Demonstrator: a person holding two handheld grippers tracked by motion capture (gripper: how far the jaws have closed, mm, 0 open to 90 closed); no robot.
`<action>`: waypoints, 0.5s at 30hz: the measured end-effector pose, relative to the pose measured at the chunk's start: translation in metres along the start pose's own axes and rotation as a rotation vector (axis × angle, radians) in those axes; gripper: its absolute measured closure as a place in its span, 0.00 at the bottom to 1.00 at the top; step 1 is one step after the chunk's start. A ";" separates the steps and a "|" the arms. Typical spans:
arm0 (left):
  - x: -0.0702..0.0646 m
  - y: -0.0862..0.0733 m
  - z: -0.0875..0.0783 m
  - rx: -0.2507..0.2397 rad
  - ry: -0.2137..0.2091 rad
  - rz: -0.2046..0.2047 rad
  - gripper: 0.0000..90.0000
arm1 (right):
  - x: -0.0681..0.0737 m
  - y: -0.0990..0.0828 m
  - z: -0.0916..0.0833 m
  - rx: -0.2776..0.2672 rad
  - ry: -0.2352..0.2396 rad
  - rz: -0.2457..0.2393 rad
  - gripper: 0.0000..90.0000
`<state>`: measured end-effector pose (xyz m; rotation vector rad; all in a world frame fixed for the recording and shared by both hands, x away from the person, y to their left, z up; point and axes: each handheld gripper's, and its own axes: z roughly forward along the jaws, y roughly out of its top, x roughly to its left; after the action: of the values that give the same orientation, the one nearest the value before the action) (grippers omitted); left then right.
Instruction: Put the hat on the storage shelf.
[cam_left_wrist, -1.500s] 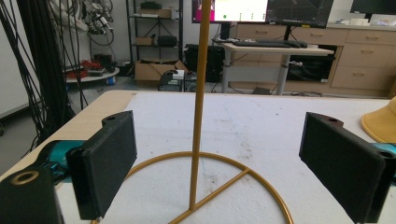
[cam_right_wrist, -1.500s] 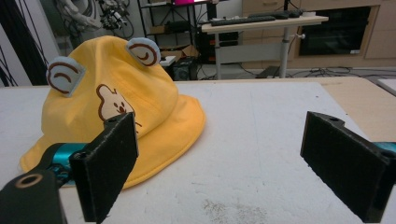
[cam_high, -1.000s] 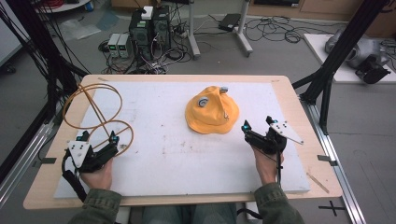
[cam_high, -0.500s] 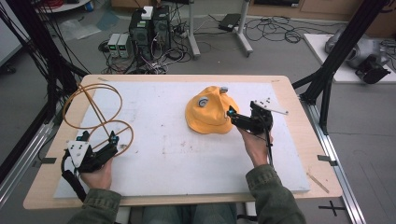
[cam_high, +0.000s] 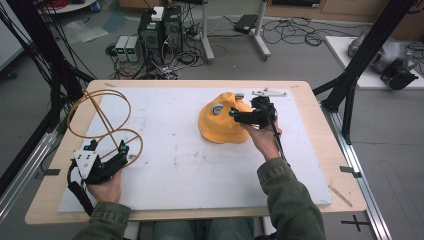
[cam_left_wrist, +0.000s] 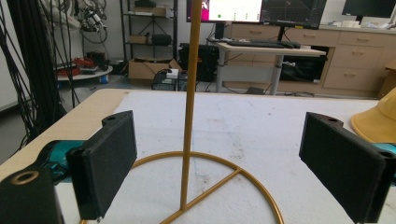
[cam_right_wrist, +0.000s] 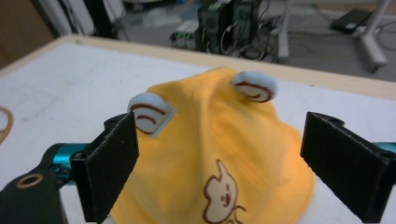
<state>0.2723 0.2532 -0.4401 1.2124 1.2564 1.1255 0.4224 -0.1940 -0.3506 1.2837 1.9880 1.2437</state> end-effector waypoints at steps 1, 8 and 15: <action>0.000 0.000 0.000 0.002 -0.002 0.000 0.13 | 0.002 0.001 0.005 0.021 -0.005 -0.011 0.13; 0.000 0.000 0.000 0.005 -0.005 -0.005 0.13 | 0.004 0.000 0.033 0.143 0.008 -0.021 0.22; 0.001 0.000 -0.001 0.006 -0.006 -0.010 0.13 | -0.003 -0.007 0.045 0.231 0.099 0.075 0.51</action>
<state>0.2717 0.2546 -0.4405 1.2121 1.2613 1.1110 0.4546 -0.1779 -0.3789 1.4413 2.2259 1.1584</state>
